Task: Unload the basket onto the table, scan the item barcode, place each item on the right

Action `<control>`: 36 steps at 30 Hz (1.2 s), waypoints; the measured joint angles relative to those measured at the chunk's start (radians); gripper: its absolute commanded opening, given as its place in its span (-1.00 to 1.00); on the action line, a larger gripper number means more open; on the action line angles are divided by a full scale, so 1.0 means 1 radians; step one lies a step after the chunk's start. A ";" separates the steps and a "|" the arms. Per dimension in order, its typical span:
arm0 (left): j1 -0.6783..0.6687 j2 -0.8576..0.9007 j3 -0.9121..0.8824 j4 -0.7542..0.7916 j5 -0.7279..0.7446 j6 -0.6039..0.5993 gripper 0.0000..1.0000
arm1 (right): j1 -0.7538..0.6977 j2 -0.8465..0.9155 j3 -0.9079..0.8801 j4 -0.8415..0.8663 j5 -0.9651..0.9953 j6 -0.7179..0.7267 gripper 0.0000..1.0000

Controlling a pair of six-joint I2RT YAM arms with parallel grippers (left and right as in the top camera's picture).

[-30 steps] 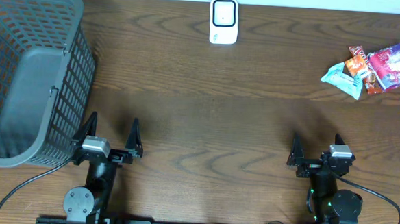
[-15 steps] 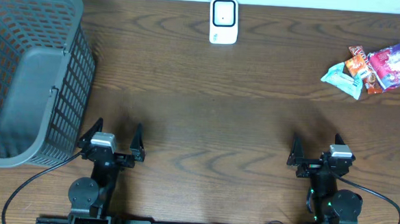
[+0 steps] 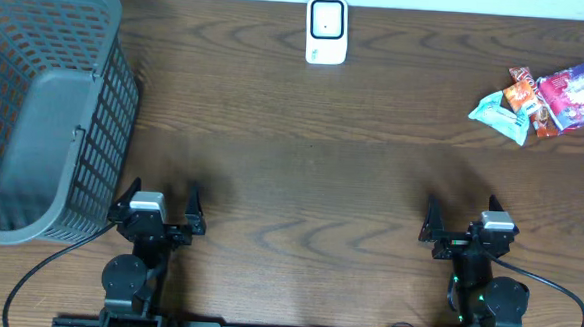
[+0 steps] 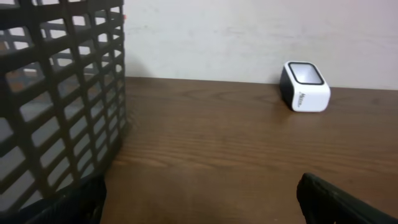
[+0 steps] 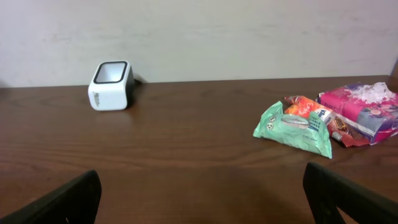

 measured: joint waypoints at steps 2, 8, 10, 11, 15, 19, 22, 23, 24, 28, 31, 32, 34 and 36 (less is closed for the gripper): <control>0.000 0.000 0.000 0.000 -0.005 0.000 0.96 | 0.000 0.000 0.000 0.000 0.000 0.000 0.99; 0.000 0.000 0.001 0.000 -0.010 0.000 0.96 | 0.000 0.000 0.000 0.000 0.000 0.000 0.99; 0.000 0.000 0.001 0.000 -0.010 0.000 0.96 | 0.000 0.000 0.000 0.000 0.000 0.000 0.99; 0.000 0.000 0.001 -0.001 -0.011 0.000 0.95 | 0.000 0.000 0.000 0.000 0.000 0.000 0.99; 0.000 0.000 0.002 -0.003 -0.013 0.006 0.96 | 0.000 0.000 0.000 0.000 0.000 0.000 0.99; 0.000 0.000 0.002 -0.002 -0.017 0.011 0.96 | 0.000 0.000 0.000 0.000 0.000 0.000 0.98; 0.000 0.000 0.002 -0.001 -0.017 0.011 0.96 | 0.000 0.000 0.000 0.000 0.000 0.000 0.99; 0.000 0.000 0.002 -0.002 -0.017 0.011 0.96 | 0.000 0.000 0.000 0.000 0.000 0.000 0.98; 0.000 0.000 0.002 -0.002 -0.017 0.011 0.96 | 0.000 0.000 0.000 0.000 0.000 0.000 0.99; 0.000 0.000 0.002 -0.002 -0.017 0.011 0.96 | 0.000 0.000 0.000 0.000 0.000 0.000 0.99; 0.000 0.000 0.002 -0.002 -0.018 0.011 0.96 | 0.000 0.000 0.000 0.000 0.000 0.000 0.99; 0.000 0.000 0.002 -0.002 -0.019 0.011 0.96 | 0.000 0.000 0.000 0.000 0.000 0.000 0.98; 0.000 0.000 0.002 -0.001 -0.020 0.011 0.95 | 0.000 0.000 0.000 0.000 0.000 0.000 0.99; 0.000 0.000 0.002 -0.001 -0.020 0.011 0.96 | 0.000 0.000 0.000 0.000 0.000 0.000 0.99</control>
